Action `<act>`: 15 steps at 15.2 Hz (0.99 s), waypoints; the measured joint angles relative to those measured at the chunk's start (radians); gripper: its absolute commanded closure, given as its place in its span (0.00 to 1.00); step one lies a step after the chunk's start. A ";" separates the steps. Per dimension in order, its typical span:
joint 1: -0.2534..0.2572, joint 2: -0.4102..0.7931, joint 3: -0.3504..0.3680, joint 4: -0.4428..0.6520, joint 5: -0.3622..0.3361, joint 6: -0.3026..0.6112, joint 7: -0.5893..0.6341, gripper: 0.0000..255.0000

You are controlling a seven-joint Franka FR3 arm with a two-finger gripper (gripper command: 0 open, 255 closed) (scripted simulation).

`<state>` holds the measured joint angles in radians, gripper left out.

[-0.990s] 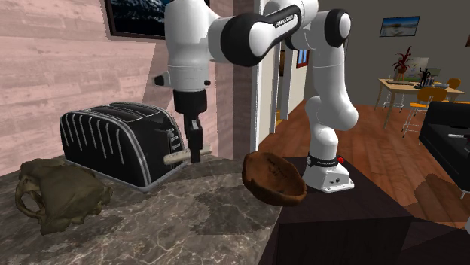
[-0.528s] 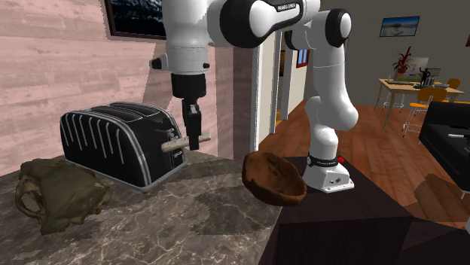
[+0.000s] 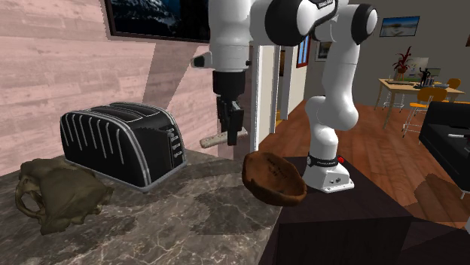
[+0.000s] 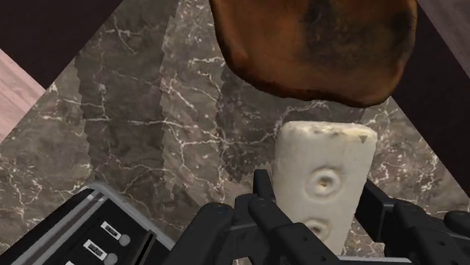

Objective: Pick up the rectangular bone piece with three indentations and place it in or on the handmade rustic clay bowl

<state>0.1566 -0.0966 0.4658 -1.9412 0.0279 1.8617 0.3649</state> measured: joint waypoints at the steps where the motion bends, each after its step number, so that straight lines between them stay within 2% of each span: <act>1: 0.003 -0.037 -0.001 -0.030 0.017 -0.004 -0.004 1.00; 4: 0.025 -0.162 -0.001 -0.146 0.074 -0.001 -0.008 1.00; 10: 0.087 -0.365 0.003 -0.309 0.164 -0.027 0.008 1.00; 15: 0.098 -0.383 0.010 -0.383 0.179 0.028 0.007 1.00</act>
<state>0.2542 -0.4800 0.4761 -2.3242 0.2071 1.8901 0.3719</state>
